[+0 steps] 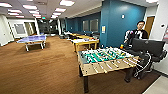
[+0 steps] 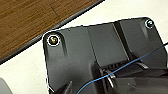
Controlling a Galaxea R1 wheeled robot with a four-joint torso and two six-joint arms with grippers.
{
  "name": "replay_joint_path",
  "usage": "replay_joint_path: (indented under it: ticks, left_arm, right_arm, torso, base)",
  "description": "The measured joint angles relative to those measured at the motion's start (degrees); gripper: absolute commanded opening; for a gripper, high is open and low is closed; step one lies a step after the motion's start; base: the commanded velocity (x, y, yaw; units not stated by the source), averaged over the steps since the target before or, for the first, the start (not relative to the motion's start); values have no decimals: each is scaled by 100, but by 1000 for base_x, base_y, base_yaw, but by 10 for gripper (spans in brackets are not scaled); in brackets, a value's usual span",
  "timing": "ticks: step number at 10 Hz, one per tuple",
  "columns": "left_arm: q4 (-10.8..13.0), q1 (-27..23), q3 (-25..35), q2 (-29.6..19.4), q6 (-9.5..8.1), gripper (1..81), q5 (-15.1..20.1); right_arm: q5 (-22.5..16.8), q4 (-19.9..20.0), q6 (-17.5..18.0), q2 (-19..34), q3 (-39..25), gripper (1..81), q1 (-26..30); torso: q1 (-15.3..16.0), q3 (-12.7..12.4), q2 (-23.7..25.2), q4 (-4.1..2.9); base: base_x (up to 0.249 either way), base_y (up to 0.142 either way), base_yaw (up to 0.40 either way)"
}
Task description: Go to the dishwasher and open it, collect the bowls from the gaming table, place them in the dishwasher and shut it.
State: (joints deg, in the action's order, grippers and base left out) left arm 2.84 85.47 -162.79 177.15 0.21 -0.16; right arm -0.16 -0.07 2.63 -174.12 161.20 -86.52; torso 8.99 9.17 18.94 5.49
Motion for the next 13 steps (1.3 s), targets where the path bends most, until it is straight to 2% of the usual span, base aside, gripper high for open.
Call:
replay_joint_path:
  ticks: [7,10,13]
  left_arm:
    - [0,2,0,16,0,811,16]
    - [0,11,0,16,0,811,-2]
    - [0,9,-2,16,0,811,-2]
  right_arm:
    - [11,0,0,20,0,811,11]
    - [-9,-2,0,16,0,811,2]
    - [-2,-2,0,17,0,811,5]
  torso:
    - [0,2,0,0]
    - [0,0,0,0]
    - [0,2,0,0]
  base:
    - [0,0,324]
    - [0,0,158]
    - [0,0,0]
